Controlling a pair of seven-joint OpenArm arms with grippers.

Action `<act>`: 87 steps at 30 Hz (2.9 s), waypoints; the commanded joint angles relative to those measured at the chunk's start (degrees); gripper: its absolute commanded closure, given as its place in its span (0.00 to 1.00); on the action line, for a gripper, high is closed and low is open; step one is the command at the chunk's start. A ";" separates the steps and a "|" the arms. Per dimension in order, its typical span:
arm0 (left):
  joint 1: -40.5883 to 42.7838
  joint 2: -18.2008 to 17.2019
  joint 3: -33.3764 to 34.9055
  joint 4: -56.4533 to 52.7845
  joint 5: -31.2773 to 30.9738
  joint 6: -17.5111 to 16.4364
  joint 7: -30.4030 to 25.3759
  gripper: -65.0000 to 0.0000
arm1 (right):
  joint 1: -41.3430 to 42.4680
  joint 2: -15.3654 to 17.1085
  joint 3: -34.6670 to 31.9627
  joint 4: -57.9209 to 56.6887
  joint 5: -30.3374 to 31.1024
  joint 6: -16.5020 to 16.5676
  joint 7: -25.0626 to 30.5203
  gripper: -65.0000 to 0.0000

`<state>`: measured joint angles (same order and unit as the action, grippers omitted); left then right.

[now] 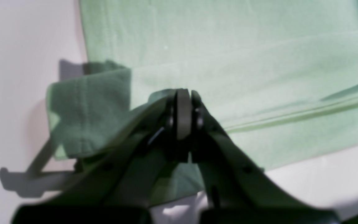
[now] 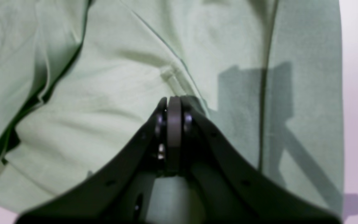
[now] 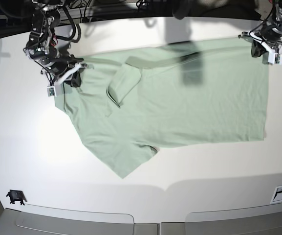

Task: Fold the T-shirt properly
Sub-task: 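Grasp the sleeve with the right gripper and fold it inward, then move both grippers to the hem corners of the shirt and grasp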

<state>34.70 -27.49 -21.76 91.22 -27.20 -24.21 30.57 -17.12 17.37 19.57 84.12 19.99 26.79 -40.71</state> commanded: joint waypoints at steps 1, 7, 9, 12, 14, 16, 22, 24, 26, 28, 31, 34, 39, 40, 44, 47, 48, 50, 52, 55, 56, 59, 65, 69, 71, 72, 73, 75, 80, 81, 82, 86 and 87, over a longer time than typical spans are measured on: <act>1.73 -0.46 0.04 -0.35 2.08 0.68 4.20 1.00 | -2.45 0.90 -0.09 0.07 -4.37 -1.09 -6.71 1.00; 5.03 -0.44 0.04 0.24 1.97 0.68 4.17 1.00 | -9.25 1.66 0.55 5.38 -4.35 -1.11 -7.41 1.00; 6.47 -0.46 -0.02 1.51 0.39 0.68 4.20 1.00 | -11.21 1.66 1.11 7.08 -4.35 -1.11 -7.41 1.00; 8.76 -0.42 -0.04 4.94 -0.90 0.66 4.59 1.00 | -13.62 1.64 2.43 9.70 -4.35 -1.14 -7.78 1.00; 9.79 -0.20 -0.07 7.28 -0.70 0.66 4.50 1.00 | -14.49 1.64 3.48 11.15 -4.11 -1.16 -7.76 1.00; 9.86 -0.13 -0.07 9.18 -0.72 0.66 3.45 1.00 | -14.38 1.66 4.66 11.87 -1.55 -1.16 -7.74 1.00; 7.93 -0.15 -1.55 16.15 -0.72 0.66 2.40 1.00 | -12.13 1.68 7.34 16.44 7.10 -1.07 -7.39 1.00; 7.50 -0.15 -2.95 19.04 -0.72 0.66 1.86 0.91 | -10.36 1.66 7.58 19.02 8.22 -1.09 -7.32 1.00; 7.15 -0.15 -4.39 21.86 -0.72 0.66 1.05 0.76 | -8.00 1.64 7.58 21.64 9.49 -1.03 -7.28 1.00; 6.86 -0.15 -5.62 24.02 -0.72 0.66 0.90 0.72 | -5.05 1.64 7.58 23.69 9.86 -0.92 -7.10 0.97; 6.88 -0.15 -6.75 25.09 -0.72 0.68 0.55 0.72 | -0.13 1.64 7.58 24.46 9.51 -0.68 -5.51 0.66; 6.91 -0.13 -6.75 25.00 0.17 0.68 0.72 0.72 | 4.79 1.66 7.58 24.13 2.03 -1.03 -0.15 0.58; 6.91 -0.15 -6.75 25.00 0.17 0.68 0.72 0.72 | 13.05 3.13 7.56 17.70 0.11 -1.01 -0.17 0.58; 6.91 -0.13 -6.75 25.00 0.15 0.68 0.70 0.72 | 14.47 3.74 7.56 14.82 0.37 -0.35 -0.22 0.57; 6.91 -0.11 -6.75 25.00 0.15 0.68 0.92 0.72 | 20.26 6.64 7.56 -0.63 4.76 2.91 -0.37 0.49; 6.91 -0.13 -6.75 25.00 0.15 0.68 0.90 0.72 | 24.76 8.39 7.56 -13.68 6.45 5.75 -0.46 0.49; 6.88 -0.15 -6.75 25.00 0.15 0.68 0.90 0.72 | 26.21 8.83 7.56 -17.92 6.45 6.49 -0.46 0.49; 6.91 -0.13 -6.75 25.00 0.15 0.68 0.87 0.72 | 28.79 9.18 7.56 -25.75 7.85 8.04 -0.48 0.49; 6.91 -0.13 -6.75 25.00 0.13 0.68 0.85 0.72 | 30.58 8.98 7.50 -31.91 11.80 10.25 -1.11 0.49; 6.91 -0.13 -6.75 25.00 0.13 0.68 0.87 0.72 | 31.58 7.85 6.93 -36.46 18.21 12.96 -4.33 0.49; 6.91 -0.13 -6.75 25.00 0.15 0.68 0.90 0.72 | 31.56 7.13 6.64 -36.54 19.30 13.21 -5.29 0.49; 6.91 -0.13 -6.75 25.00 0.15 0.68 0.92 0.72 | 31.54 5.55 5.46 -36.52 19.85 13.21 -6.71 0.49; 6.88 -0.13 -6.75 25.00 0.15 0.68 0.90 0.72 | 31.54 5.05 2.43 -36.52 19.63 13.21 -6.75 0.49; 6.86 -0.15 -6.75 25.00 0.15 0.68 0.83 0.71 | 31.54 5.05 1.73 -36.52 19.43 13.21 -6.67 0.71; 6.23 -0.17 -6.75 24.92 0.17 0.68 0.68 0.68 | 31.54 5.14 1.75 -36.52 19.43 13.21 -6.69 1.00; 5.40 -0.17 -6.75 24.46 0.17 0.68 0.66 0.68 | 31.54 5.14 1.75 -36.52 19.43 13.21 -6.69 1.00; 4.02 -0.20 -6.75 23.56 0.17 0.68 0.68 0.68 | 31.54 5.16 1.75 -36.52 19.43 13.21 -6.69 1.00; 0.02 -0.31 -6.75 20.35 0.15 0.72 0.66 0.68 | 31.54 5.14 1.75 -36.52 19.43 13.21 -6.69 1.00; -15.15 -1.99 -6.75 3.69 -0.11 0.68 -0.98 0.61 | 31.54 5.14 1.73 -36.52 19.43 13.21 -6.67 1.00; -18.62 -2.75 -6.69 -0.68 -0.66 0.68 -1.49 0.55 | 31.54 5.14 1.73 -36.52 19.45 13.21 -6.67 1.00; -22.10 -3.56 -6.69 -5.22 -1.68 0.68 -1.75 0.49 | 31.54 5.14 1.73 -36.52 19.45 13.21 -6.62 1.00; -35.56 -6.36 -6.64 -24.35 -6.86 0.35 -1.88 0.45 | 31.54 5.14 1.73 -36.52 19.43 13.21 -6.29 1.00; -38.71 -6.88 -6.64 -29.20 -8.13 -0.55 -1.81 0.45 | 31.54 5.14 1.73 -36.52 19.43 13.21 -6.32 1.00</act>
<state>-3.64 -33.19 -28.14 60.71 -34.48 -24.27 29.74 13.58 21.69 21.19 46.96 39.55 40.12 -46.81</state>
